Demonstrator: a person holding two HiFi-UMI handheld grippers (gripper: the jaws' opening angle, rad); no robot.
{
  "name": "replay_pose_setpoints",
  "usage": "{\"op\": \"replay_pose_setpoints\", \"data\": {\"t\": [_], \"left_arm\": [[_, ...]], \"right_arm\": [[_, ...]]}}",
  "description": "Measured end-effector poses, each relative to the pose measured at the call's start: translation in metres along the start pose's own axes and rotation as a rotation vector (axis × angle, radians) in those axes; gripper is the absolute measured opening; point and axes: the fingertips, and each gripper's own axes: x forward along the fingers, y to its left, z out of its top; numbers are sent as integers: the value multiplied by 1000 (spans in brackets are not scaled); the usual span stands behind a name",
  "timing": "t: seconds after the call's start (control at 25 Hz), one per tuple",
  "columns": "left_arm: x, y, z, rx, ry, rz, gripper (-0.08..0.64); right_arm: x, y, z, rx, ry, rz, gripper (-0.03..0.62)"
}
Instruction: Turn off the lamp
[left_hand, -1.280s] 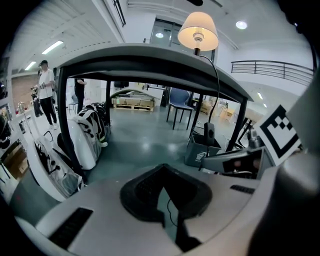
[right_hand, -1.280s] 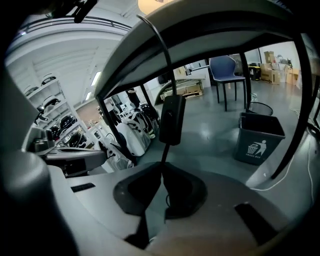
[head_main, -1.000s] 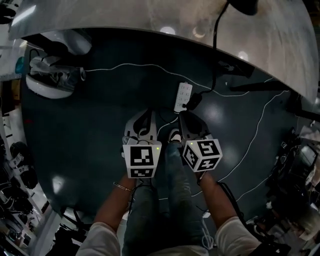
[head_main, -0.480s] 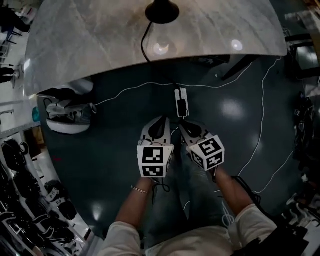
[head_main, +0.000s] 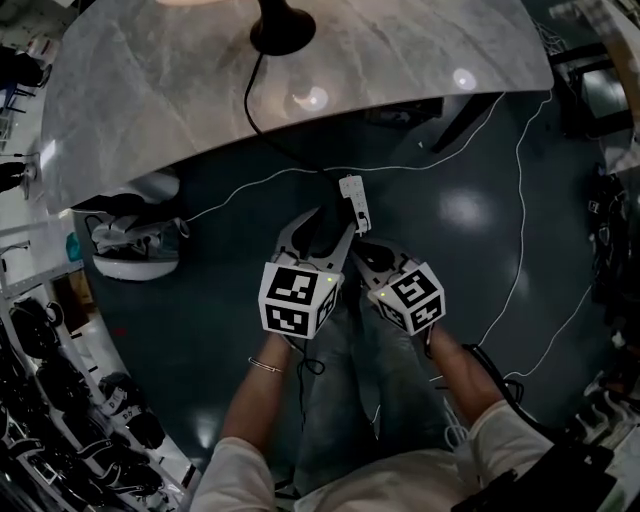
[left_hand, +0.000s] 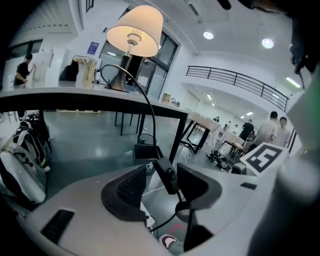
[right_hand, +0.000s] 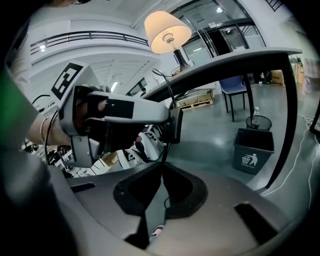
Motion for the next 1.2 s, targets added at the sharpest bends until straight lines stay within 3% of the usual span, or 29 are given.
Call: {"op": "replay_pose_setpoints", "data": {"t": [0.4,1.2], "left_arm": [[19,-8,9,31,12,-124,181],[25,-10,7,-32,11,-212,134]], "right_arm": [[-8,-4,1,2,-31,49,14],[-7,-16,-5,48,-31,92,14]]}}
